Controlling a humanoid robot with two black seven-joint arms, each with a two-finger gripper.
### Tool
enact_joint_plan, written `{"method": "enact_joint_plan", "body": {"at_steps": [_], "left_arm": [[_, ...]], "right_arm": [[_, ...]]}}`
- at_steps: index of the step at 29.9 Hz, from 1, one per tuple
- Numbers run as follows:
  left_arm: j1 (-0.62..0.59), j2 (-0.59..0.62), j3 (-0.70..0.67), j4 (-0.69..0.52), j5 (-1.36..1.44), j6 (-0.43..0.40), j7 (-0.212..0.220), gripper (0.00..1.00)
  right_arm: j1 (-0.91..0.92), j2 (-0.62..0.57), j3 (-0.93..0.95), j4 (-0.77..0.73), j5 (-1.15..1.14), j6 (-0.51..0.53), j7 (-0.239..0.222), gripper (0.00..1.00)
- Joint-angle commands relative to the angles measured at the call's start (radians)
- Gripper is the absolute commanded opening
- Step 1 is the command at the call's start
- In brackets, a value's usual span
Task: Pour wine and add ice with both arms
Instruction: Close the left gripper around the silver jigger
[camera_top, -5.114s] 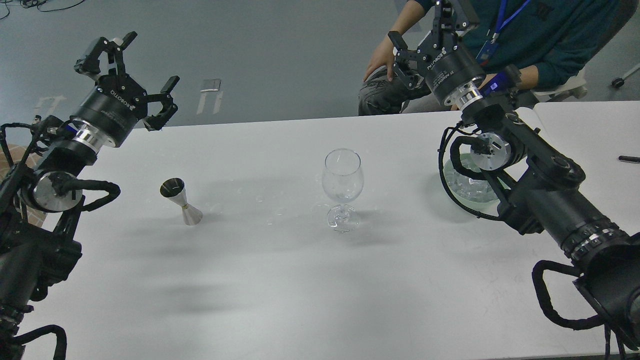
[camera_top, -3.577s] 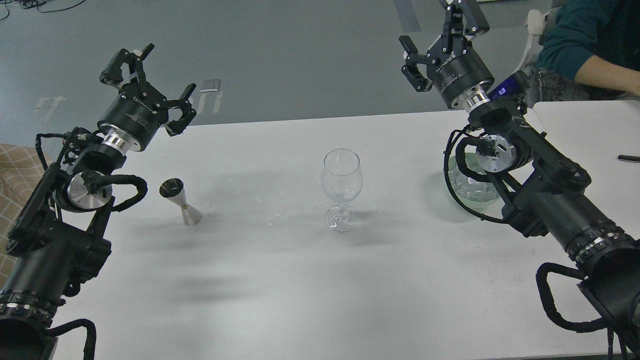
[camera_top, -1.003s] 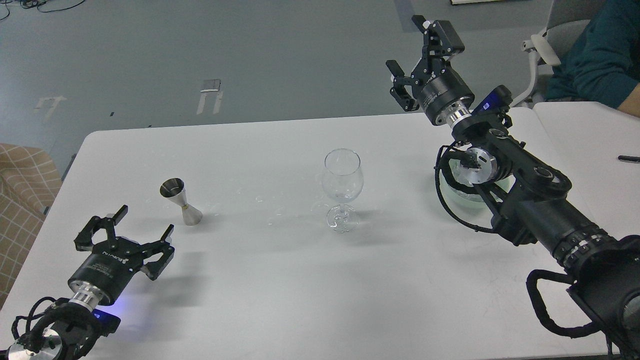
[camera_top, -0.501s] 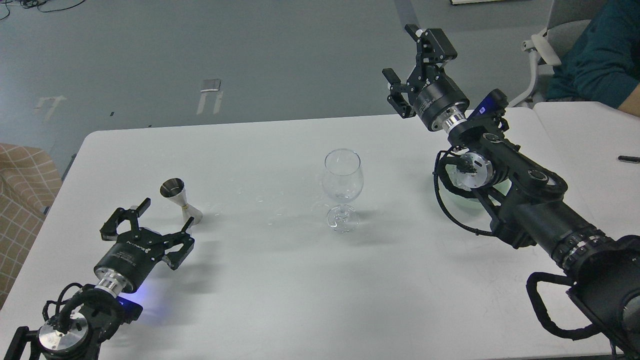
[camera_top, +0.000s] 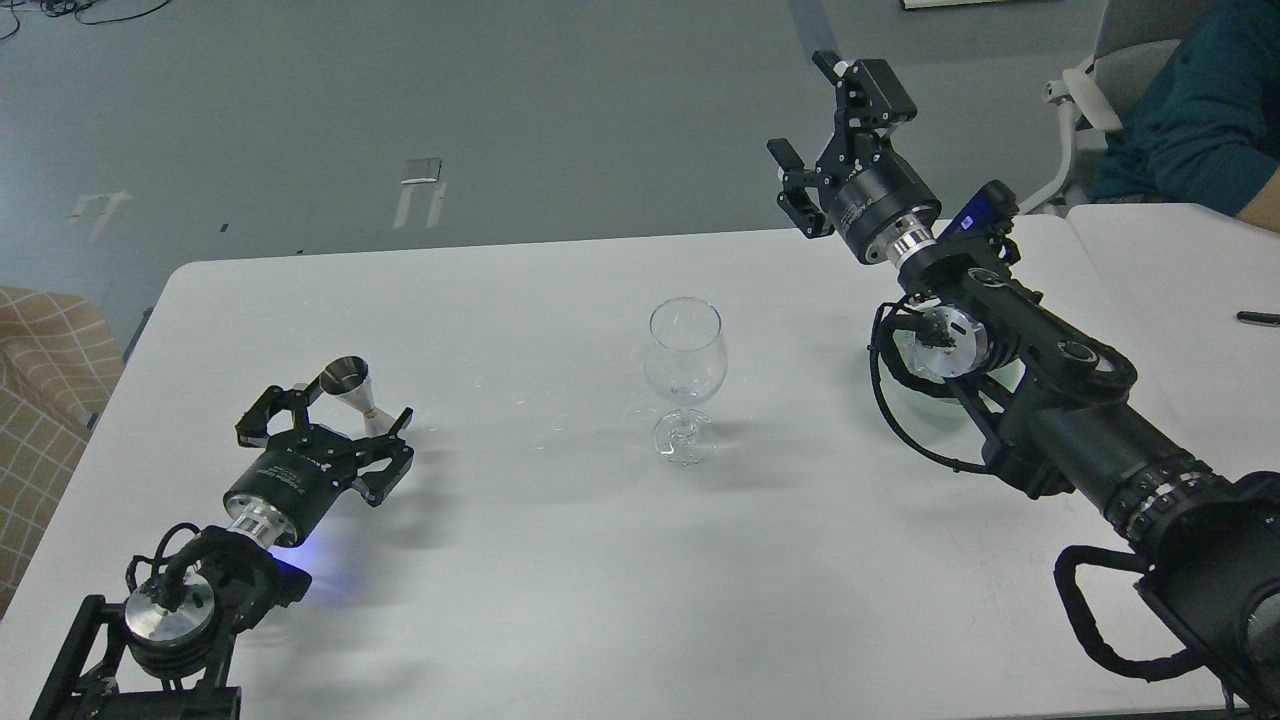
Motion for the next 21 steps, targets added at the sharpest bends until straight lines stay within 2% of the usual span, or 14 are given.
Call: {"method": "enact_joint_plan", "body": {"at_steps": [1, 7, 15, 20, 21], "left_arm": [[-0.02, 0.001, 0.009, 0.023, 0.0, 0.003, 0.0, 0.92], [-0.033, 0.001, 0.029, 0.06, 0.0, 0.006, 0.0, 0.83], [-0.082, 0.001, 0.029, 0.123, 0.0, 0.005, 0.0, 0.56], [-0.102, 0.003, 0.029, 0.15, -0.002, 0.005, 0.0, 0.52], [-0.103, 0.003, 0.029, 0.156, 0.0, 0.003, -0.002, 0.48]], "right_arm": [[0.003, -0.003, 0.002, 0.0, 0.0, -0.001, 0.0, 1.0], [0.006, -0.007, 0.002, 0.0, 0.0, 0.001, 0.0, 1.0], [0.003, -0.009, 0.0, 0.0, 0.0, -0.001, 0.0, 1.0], [0.0, -0.009, 0.0, 0.0, 0.0, -0.001, 0.0, 1.0], [0.0, -0.007, 0.0, 0.0, 0.0, -0.001, 0.0, 1.0]]}}
